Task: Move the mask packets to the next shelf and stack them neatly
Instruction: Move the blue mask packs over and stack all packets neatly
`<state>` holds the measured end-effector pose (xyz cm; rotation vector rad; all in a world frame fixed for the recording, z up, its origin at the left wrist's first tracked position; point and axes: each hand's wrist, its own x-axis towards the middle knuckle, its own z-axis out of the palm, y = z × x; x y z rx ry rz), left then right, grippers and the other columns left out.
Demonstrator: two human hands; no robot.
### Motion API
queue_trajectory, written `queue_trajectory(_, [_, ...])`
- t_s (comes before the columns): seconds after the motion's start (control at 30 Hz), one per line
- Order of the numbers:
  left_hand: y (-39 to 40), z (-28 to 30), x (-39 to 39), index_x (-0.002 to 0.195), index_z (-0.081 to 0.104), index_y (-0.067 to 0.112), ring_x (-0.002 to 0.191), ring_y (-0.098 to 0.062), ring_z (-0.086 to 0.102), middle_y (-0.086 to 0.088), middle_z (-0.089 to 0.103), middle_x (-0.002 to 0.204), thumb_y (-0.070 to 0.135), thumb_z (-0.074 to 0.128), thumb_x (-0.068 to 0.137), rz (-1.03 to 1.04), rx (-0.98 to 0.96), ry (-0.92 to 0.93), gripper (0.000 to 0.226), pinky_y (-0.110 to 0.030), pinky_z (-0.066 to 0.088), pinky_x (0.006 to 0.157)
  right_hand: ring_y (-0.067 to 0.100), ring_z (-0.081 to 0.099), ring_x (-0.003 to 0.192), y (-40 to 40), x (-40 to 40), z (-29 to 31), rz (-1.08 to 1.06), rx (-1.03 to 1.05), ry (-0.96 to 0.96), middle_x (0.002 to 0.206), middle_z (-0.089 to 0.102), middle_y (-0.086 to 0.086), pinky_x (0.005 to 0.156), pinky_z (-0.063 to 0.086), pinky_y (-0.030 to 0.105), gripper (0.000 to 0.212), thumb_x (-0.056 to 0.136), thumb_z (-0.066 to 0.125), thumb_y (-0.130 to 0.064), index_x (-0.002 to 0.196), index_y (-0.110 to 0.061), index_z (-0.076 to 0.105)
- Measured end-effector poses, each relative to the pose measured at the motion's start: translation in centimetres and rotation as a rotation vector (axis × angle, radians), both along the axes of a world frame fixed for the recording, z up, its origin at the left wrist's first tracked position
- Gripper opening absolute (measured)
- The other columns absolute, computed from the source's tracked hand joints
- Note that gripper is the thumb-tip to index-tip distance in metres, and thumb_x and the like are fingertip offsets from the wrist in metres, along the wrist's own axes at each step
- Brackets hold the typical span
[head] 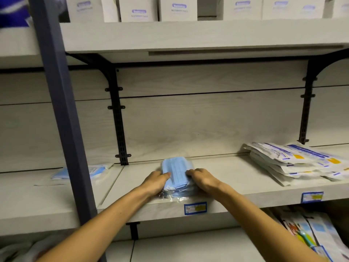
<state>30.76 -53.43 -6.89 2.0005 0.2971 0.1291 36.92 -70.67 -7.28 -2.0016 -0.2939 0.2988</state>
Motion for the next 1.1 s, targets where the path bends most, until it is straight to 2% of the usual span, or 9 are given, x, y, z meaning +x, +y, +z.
queue_trajectory(0.1, [-0.1,-0.3,-0.1,0.129,0.062,0.006,0.103,-0.030,0.071,-0.013,0.073,0.112,0.036,0.048,0.104,0.029,0.010,0.021,0.042,-0.047,0.056,0.097,0.028,0.068,0.100,0.2,-0.6,-0.8,-0.002,-0.040,-0.070,0.111,0.069,0.013,0.094,0.057,0.046,0.045,0.093,0.047,-0.041,0.117,-0.005,0.060])
queue_trajectory(0.2, [-0.3,0.2,-0.7,0.131,0.060,0.009,0.098,-0.024,0.069,-0.008,0.071,0.110,0.049,0.043,0.104,0.059,0.026,0.012,0.051,-0.040,0.057,0.091,0.029,0.068,0.099,-0.2,-1.0,-0.2,-0.026,0.028,-0.026,0.113,0.068,0.014,0.087,0.059,0.043,0.048,0.095,0.050,-0.040,0.122,-0.002,0.058])
queue_trajectory(0.3, [-0.2,0.6,-2.1,0.137,0.053,0.015,0.118,-0.027,0.061,-0.009,0.061,0.134,0.063,0.032,0.101,0.164,0.115,-0.072,0.064,-0.035,0.046,0.104,0.031,0.064,0.106,-1.1,-2.1,0.6,-0.078,0.074,-0.053,0.126,0.062,0.017,0.085,0.054,0.041,0.062,0.096,0.052,-0.050,0.134,-0.001,0.051])
queue_trajectory(0.47, [0.0,0.4,-6.9,0.158,0.028,0.021,0.150,-0.018,0.028,0.003,0.025,0.166,0.059,0.028,0.103,0.094,0.461,-0.257,0.067,-0.037,0.025,0.121,0.029,0.036,0.146,-1.4,-6.3,1.1,-0.209,-0.062,-0.516,0.158,0.040,0.014,0.116,0.033,0.041,0.062,0.101,0.050,-0.039,0.151,-0.003,0.039])
queue_trajectory(0.57, [1.5,-0.5,-9.6,0.162,0.014,0.023,0.155,-0.016,0.013,0.003,0.008,0.170,0.060,0.028,0.103,0.001,0.758,-0.207,0.071,-0.036,0.017,0.123,0.025,0.020,0.154,0.1,-8.5,1.7,-0.140,-0.208,-0.772,0.162,0.034,0.009,0.123,0.022,0.040,0.059,0.105,0.044,-0.038,0.154,-0.007,0.037])
queue_trajectory(0.7, [3.9,-1.5,-13.9,0.162,0.007,0.024,0.156,-0.013,0.000,0.005,-0.002,0.170,0.061,0.026,0.103,-0.080,1.030,-0.224,0.072,-0.026,-0.001,0.120,0.020,0.008,0.157,2.9,-11.2,0.6,-0.018,-0.386,-0.874,0.167,0.024,0.003,0.125,0.012,0.037,0.070,0.100,0.020,-0.053,0.158,-0.014,0.028])
queue_trajectory(0.8, [6.3,-2.4,-17.4,0.162,0.011,0.024,0.156,-0.012,0.001,0.004,0.000,0.170,0.058,0.027,0.104,-0.177,1.179,-0.306,0.069,-0.027,-0.008,0.124,0.017,0.002,0.157,5.2,-13.8,-1.1,0.043,-0.445,-0.888,0.169,0.014,0.001,0.125,0.002,0.034,0.083,0.096,0.007,-0.067,0.160,-0.017,0.020])
queue_trajectory(0.93, [11.3,-3.7,-22.4,0.157,0.031,0.016,0.153,-0.018,0.026,-0.004,0.028,0.165,0.054,0.036,0.102,-0.274,1.334,-0.447,0.067,-0.035,0.016,0.127,0.015,-0.003,0.157,9.0,-18.1,-2.8,0.063,-0.491,-0.890,0.170,0.010,0.002,0.122,-0.005,0.030,0.091,0.091,-0.002,-0.070,0.161,-0.015,0.016])
queue_trajectory(1.1, [18.0,-3.5,-28.1,0.153,0.040,0.019,0.148,-0.017,0.036,-0.002,0.040,0.160,0.054,0.038,0.102,-0.225,1.388,-0.425,0.063,-0.037,0.020,0.124,0.017,0.003,0.157,14.7,-25.4,-3.5,0.151,-0.532,-0.863,0.169,0.016,0.003,0.124,-0.001,0.027,0.066,0.106,0.025,-0.050,0.160,-0.013,0.018])
